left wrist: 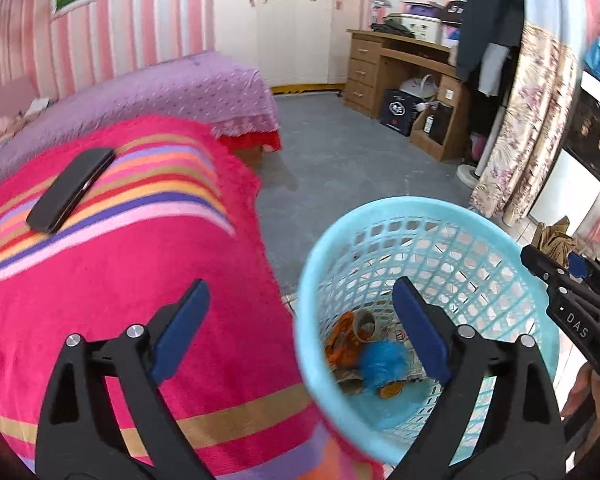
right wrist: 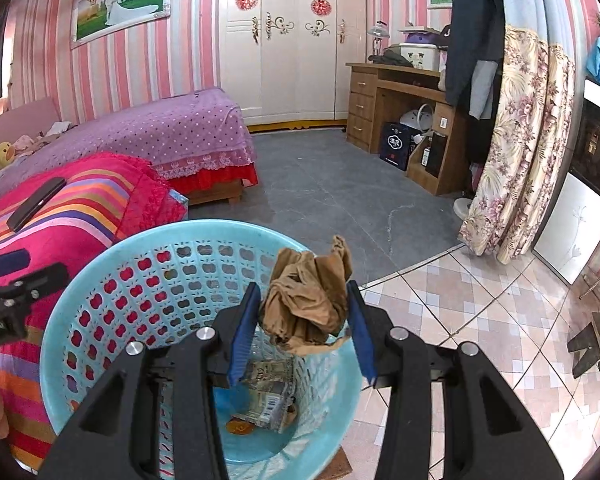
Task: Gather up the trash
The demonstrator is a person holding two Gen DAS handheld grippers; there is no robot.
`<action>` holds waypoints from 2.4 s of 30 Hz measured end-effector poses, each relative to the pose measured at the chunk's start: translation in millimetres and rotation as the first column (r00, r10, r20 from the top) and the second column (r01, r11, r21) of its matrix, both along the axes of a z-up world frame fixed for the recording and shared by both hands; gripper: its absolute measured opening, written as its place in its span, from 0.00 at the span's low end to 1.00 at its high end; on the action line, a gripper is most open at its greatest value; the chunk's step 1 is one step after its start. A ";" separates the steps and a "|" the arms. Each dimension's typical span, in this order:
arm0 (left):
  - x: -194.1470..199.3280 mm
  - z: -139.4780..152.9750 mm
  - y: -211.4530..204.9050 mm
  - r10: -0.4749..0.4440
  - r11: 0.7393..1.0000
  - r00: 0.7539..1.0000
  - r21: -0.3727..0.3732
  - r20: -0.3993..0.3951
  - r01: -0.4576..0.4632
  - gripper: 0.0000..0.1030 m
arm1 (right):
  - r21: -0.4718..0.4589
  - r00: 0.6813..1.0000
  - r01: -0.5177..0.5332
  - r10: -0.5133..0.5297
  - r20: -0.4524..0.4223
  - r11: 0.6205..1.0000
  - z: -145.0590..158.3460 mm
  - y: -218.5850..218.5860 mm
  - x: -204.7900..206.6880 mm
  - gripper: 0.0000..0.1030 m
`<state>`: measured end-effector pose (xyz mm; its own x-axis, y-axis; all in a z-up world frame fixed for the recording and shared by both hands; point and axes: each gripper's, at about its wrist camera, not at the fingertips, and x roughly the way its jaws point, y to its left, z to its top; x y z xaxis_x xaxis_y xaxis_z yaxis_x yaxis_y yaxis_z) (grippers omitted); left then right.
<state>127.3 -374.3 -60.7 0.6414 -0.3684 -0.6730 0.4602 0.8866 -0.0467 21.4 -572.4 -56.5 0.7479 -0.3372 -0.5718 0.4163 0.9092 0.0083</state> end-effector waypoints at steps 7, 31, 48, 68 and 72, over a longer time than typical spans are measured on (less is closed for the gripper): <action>-5.8 5.5 40.9 0.050 0.999 0.999 0.011 0.015 -0.050 0.90 | -0.063 1.000 -0.010 0.010 -0.001 0.998 4.2 21.5 11.8 0.79; -99.3 45.7 200.5 0.161 0.987 0.975 -0.017 0.150 -0.160 0.95 | -0.097 0.989 -0.058 0.070 0.129 0.994 56.6 156.4 -30.9 0.95; -148.1 58.1 267.3 0.209 0.978 0.943 -0.077 0.259 -0.195 0.95 | -0.132 0.961 -0.190 0.212 0.176 0.973 65.1 269.7 -89.9 0.96; -140.0 59.1 291.2 0.253 0.967 0.923 -0.093 0.289 -0.235 0.95 | -0.173 0.937 -0.241 0.276 0.215 0.955 74.8 297.1 -76.1 0.95; -138.4 60.7 294.9 0.259 0.966 0.921 -0.100 0.290 -0.240 0.95 | -0.174 0.934 -0.248 0.283 0.218 0.953 75.2 297.8 -75.2 0.95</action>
<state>-11.1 -79.4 0.0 0.8853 -0.2048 -0.4175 0.2254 0.9743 0.0000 -53.8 -274.7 18.7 0.9292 -0.1719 -0.3272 0.1613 0.9851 -0.0594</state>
